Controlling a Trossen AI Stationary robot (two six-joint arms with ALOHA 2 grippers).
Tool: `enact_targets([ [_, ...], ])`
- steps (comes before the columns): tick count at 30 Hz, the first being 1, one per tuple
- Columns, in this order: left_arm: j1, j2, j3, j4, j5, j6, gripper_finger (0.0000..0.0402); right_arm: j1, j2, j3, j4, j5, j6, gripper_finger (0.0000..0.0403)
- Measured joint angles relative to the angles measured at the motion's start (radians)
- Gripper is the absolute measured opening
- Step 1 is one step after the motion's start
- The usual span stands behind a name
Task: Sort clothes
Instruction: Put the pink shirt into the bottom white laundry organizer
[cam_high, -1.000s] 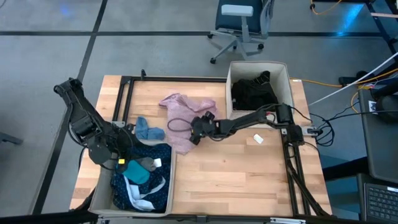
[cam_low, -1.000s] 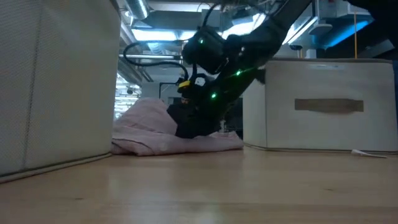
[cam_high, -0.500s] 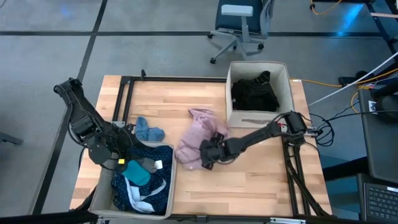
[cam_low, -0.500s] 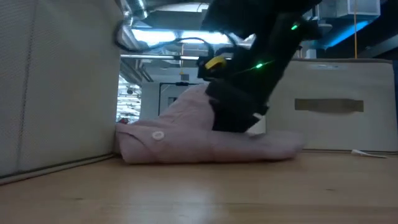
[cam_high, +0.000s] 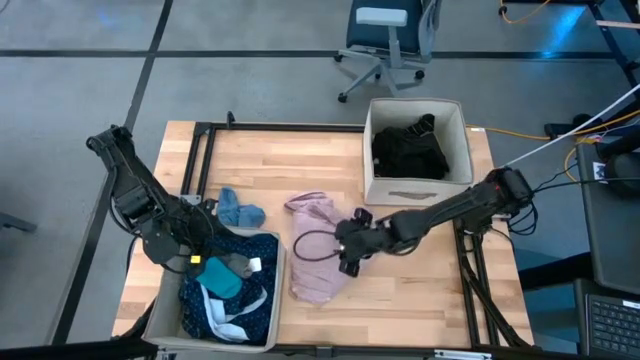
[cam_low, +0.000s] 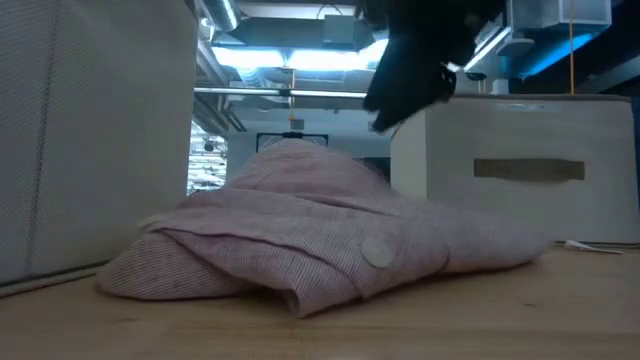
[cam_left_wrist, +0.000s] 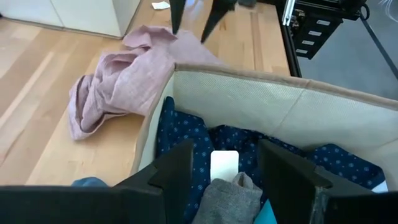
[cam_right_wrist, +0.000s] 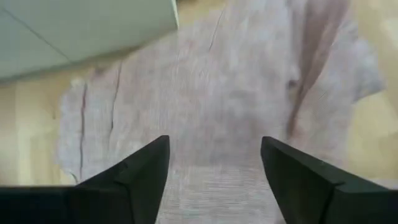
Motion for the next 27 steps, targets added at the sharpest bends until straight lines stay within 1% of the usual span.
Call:
enact_targets([
  [3,0.0,0.0,0.0,-0.003,0.0,0.001,0.0171,-0.037,-0.042,0.001,0.014,0.0,-0.018,0.0272],
  [6,0.0,0.0,0.0,-0.003,0.0,0.016,0.0171,-0.099,-0.037,0.0,0.033,0.009,-0.043,0.0312],
  [8,0.0,0.0,0.0,-0.002,0.0,0.026,0.0171,-0.144,-0.002,0.0,0.087,0.006,-0.073,0.0341],
  [10,0.0,0.0,0.0,-0.003,0.0,0.027,0.0171,-0.182,0.034,0.0,0.115,-0.027,-0.108,0.0366],
  [12,0.0,0.001,0.0,-0.003,0.0,0.028,0.0171,-0.211,0.082,0.001,0.168,-0.069,-0.141,0.0385],
  [14,0.0,0.001,0.0,-0.003,0.0,0.031,0.0171,-0.234,0.13,0.002,0.172,-0.081,-0.149,0.0396],
  [16,0.0,0.001,0.0,-0.002,0.0,0.028,0.0171,-0.255,0.183,0.001,0.172,-0.086,-0.149,0.0397],
  [19,0.0,0.001,0.0,-0.001,0.0,0.014,0.0171,-0.282,0.251,0.003,0.169,-0.088,-0.147,0.0388],
  [24,0.0,0.002,0.0,0.005,0.0,-0.022,0.0171,-0.306,0.335,0.009,0.181,-0.134,-0.148,0.0363],
  [27,0.0,0.005,0.0,0.008,0.0,-0.035,0.0171,-0.307,0.36,0.012,0.185,-0.15,-0.147,0.0343],
])
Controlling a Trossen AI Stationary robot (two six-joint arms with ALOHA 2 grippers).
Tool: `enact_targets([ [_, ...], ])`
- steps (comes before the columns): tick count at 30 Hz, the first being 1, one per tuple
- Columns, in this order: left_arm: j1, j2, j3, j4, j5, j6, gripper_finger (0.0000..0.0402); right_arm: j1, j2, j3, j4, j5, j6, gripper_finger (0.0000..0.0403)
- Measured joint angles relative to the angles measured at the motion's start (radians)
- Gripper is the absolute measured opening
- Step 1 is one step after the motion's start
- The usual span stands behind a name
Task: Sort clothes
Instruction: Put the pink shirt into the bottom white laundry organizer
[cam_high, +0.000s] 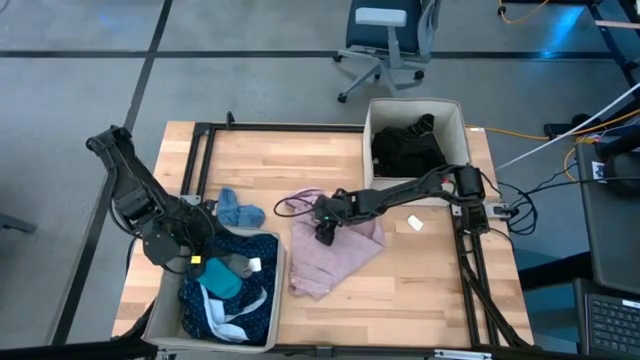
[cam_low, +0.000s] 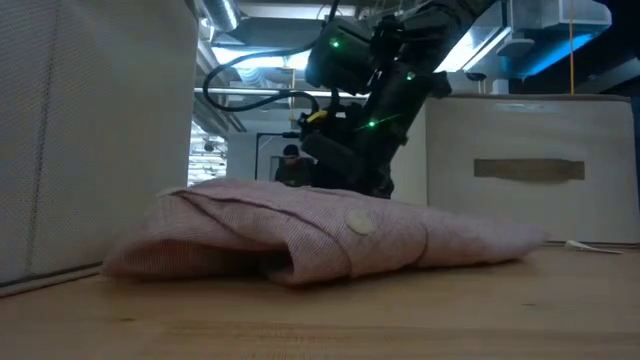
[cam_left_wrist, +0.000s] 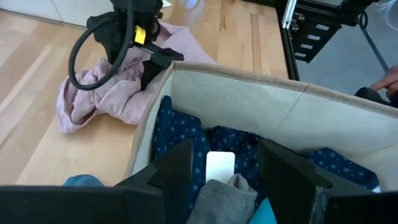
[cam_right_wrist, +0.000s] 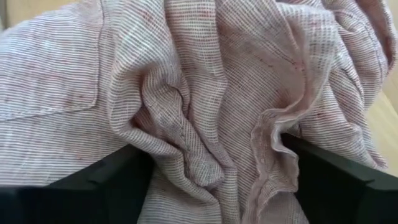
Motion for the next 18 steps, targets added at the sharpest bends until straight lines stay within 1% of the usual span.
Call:
enact_targets([
  [5,0.0,0.011,0.0,-0.001,0.0,-0.002,0.0171,0.002,0.005,0.0,0.002,-0.006,0.001,0.0295],
  [10,0.0,0.012,0.0,-0.001,0.0,-0.005,0.0171,0.003,0.006,-0.003,0.02,-0.024,0.0,0.0234],
  [14,0.0,0.012,0.0,-0.001,0.0,-0.014,0.0171,0.003,0.006,-0.003,0.023,-0.032,0.001,0.0166],
  [18,0.0,0.012,0.0,-0.001,0.0,-0.013,0.0171,0.003,0.008,-0.003,0.024,-0.037,-0.002,0.0086],
])
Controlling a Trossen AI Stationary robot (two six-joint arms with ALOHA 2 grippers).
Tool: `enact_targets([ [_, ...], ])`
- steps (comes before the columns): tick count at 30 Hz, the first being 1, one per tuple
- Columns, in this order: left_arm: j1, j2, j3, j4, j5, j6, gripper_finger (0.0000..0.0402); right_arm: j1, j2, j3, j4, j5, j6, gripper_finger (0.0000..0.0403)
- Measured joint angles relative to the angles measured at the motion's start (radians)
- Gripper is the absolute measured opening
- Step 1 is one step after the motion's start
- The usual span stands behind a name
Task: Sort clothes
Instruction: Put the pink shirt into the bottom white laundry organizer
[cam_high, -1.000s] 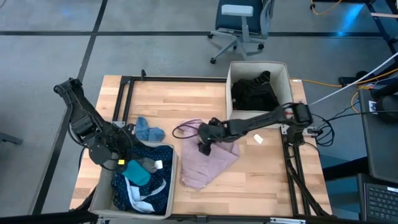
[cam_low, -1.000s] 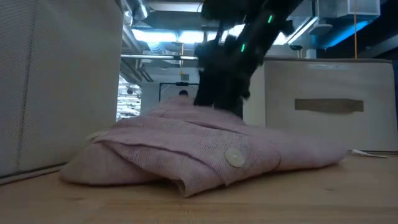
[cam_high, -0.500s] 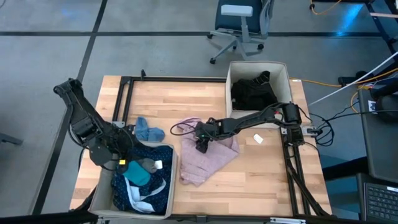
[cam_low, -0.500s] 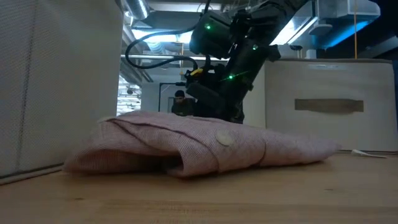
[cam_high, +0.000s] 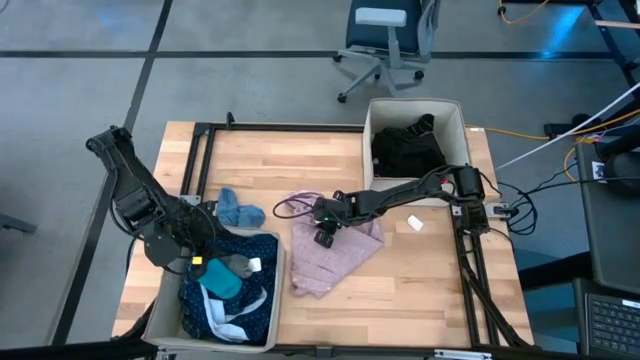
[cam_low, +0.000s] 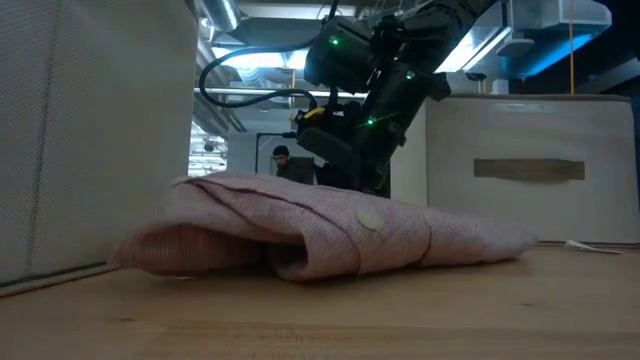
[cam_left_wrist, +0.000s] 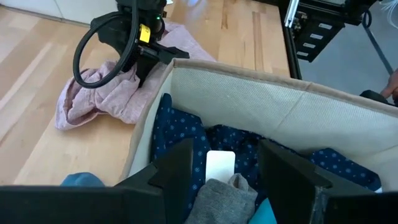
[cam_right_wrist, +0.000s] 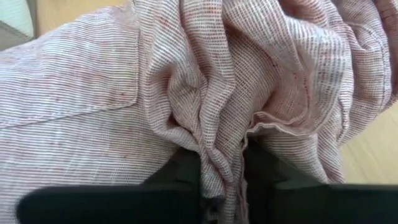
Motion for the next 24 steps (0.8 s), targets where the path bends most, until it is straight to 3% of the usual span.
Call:
enact_targets([
  [2,0.0,0.0,0.0,0.0,0.0,0.001,0.0171,0.001,0.001,0.0,0.0,-0.004,-0.001,0.0066],
  [6,0.0,0.0,0.0,0.0,0.0,0.008,0.0171,0.018,0.001,0.0,0.0,0.014,-0.018,0.0066],
  [10,0.0,0.0,0.0,0.0,0.0,0.016,0.0171,0.034,0.003,0.0,0.002,0.097,-0.023,0.0066],
  [24,0.0,0.0,0.0,-0.001,0.0,0.016,0.0171,0.083,-0.019,-0.004,-0.019,0.128,-0.039,0.0066],
])
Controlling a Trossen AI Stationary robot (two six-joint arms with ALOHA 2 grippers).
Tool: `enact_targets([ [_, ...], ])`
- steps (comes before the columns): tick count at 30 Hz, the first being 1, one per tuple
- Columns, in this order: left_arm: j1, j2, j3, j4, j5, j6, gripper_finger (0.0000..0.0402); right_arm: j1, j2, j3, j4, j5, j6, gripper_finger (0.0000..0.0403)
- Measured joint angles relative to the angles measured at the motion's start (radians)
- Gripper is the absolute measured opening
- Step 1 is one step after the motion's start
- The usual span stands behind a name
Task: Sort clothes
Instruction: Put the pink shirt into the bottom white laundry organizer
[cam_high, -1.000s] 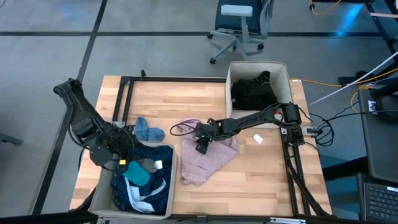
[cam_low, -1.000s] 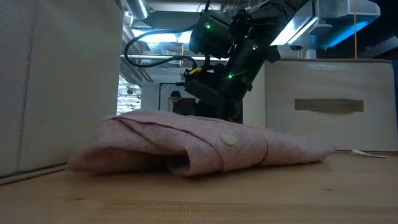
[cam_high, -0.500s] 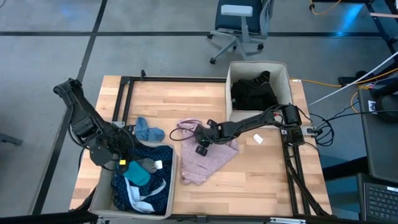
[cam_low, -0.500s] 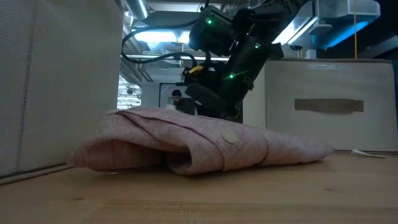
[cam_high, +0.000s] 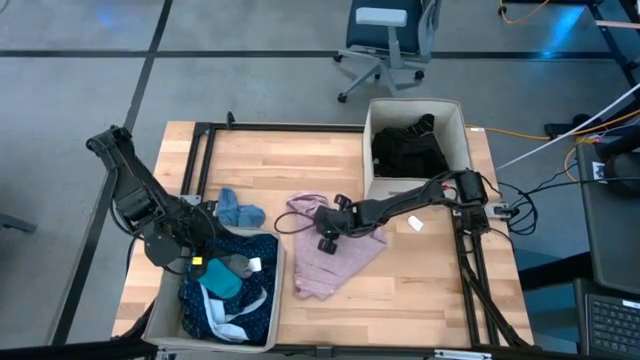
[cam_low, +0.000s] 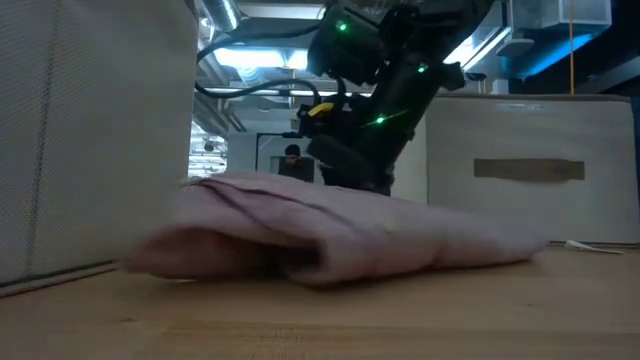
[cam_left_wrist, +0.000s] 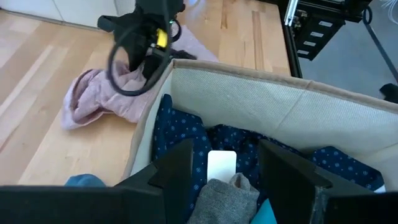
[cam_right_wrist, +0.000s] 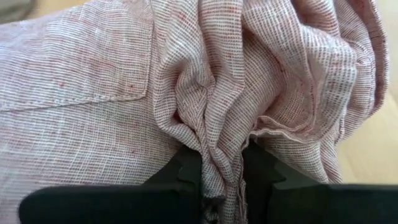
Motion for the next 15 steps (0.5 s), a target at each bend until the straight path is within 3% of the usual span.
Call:
enact_targets([
  [15,0.0,0.0,0.0,0.0,0.0,0.037,0.0171,0.11,-0.226,-0.009,-0.182,0.113,0.013,0.0066],
])
